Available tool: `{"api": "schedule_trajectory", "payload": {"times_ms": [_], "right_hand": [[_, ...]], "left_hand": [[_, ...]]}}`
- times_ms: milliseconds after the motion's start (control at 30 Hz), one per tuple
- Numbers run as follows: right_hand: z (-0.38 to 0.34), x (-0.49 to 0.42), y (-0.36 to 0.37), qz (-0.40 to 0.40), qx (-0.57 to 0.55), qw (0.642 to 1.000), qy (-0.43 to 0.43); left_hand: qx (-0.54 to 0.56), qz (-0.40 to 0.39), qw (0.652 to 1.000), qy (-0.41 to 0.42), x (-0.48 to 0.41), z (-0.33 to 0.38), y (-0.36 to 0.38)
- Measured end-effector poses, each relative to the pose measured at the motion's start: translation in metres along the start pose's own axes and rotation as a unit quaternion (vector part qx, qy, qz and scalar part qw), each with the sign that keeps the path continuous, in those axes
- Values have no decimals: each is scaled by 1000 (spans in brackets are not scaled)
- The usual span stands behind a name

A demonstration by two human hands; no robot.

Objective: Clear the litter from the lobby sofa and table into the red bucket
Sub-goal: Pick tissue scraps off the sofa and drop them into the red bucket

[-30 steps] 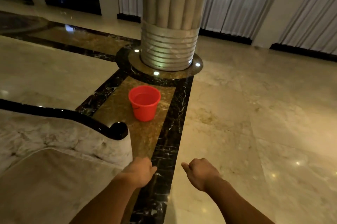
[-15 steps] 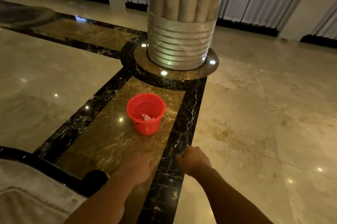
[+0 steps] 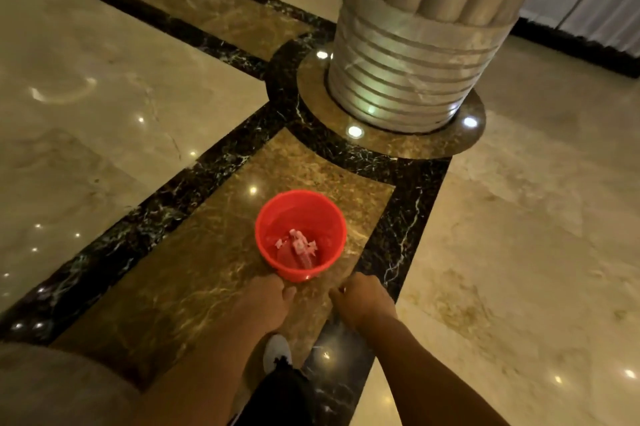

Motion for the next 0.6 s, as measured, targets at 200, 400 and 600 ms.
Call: {"api": "schedule_trajectory", "payload": {"times_ms": [200, 400, 600], "right_hand": [[-29, -108, -28, -23, 22, 999, -16], [-63, -201, -58, 17, 42, 995, -94], [-88, -284, -74, -35, 92, 983, -156]], "left_hand": [[36, 19, 999, -23, -109, 25, -49], [52, 39, 998, -23, -181, 44, -77], [112, 19, 986, -121, -241, 51, -80]]}}
Point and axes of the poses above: each hand's wrist, its own x-axis away from the middle knuckle, its own y-axis out of the palm, z = x × y, the point moved 7 cm from there along -x, towards the middle knuckle, and after that the axes turned 5 degrees about x, right-handed, at the moved point
